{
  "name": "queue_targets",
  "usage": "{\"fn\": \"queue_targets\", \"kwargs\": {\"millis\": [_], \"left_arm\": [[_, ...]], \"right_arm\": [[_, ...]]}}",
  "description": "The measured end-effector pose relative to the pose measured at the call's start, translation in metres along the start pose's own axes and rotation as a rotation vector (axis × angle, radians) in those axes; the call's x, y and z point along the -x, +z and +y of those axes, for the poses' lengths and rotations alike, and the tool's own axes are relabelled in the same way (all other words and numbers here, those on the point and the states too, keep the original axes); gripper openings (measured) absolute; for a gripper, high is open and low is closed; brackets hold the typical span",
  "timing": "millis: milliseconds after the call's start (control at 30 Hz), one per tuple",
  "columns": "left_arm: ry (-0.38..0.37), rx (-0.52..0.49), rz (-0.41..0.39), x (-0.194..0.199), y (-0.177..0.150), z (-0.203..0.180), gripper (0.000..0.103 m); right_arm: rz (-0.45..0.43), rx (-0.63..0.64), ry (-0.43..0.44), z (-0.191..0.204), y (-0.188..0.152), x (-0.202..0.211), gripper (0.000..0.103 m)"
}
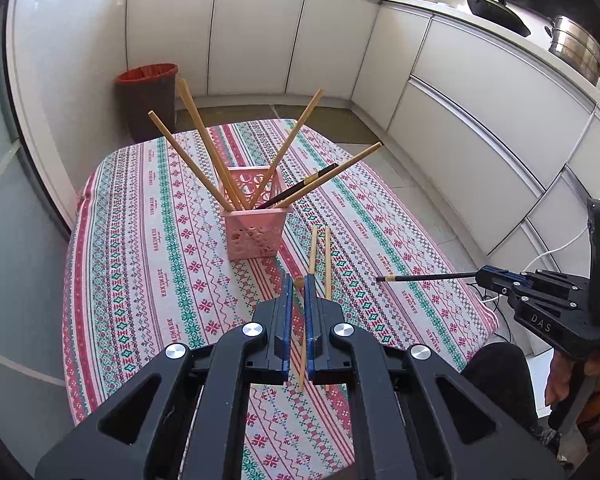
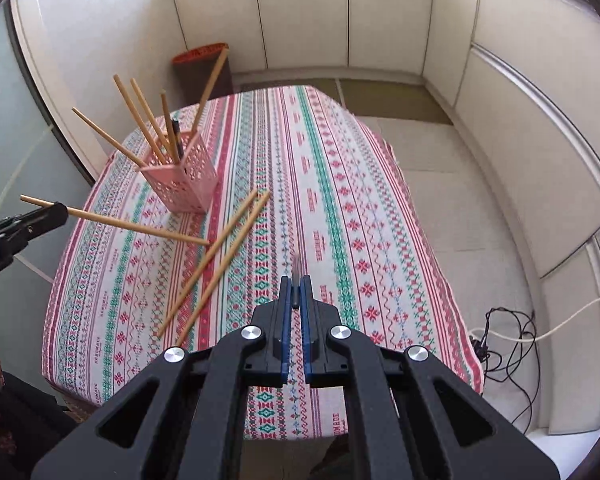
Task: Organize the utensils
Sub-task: 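Carry both held chopsticks up over the pink basket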
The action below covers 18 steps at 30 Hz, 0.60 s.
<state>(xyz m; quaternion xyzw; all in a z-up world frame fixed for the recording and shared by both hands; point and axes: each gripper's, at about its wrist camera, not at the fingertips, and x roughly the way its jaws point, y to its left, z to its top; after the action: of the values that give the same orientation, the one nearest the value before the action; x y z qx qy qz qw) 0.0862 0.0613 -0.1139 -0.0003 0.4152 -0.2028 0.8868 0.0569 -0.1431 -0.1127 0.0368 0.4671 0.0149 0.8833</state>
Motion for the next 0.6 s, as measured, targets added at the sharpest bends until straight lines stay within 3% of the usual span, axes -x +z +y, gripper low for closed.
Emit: {"fn": "queue_targets", "kwargs": {"millis": [600], "left_arm": [[0.014,0.028,-0.072,0.04,0.006,0.002,0.005]], "right_arm": [[-0.11,0.034,0.163,0.026,0.028,0.066,0.004]]}}
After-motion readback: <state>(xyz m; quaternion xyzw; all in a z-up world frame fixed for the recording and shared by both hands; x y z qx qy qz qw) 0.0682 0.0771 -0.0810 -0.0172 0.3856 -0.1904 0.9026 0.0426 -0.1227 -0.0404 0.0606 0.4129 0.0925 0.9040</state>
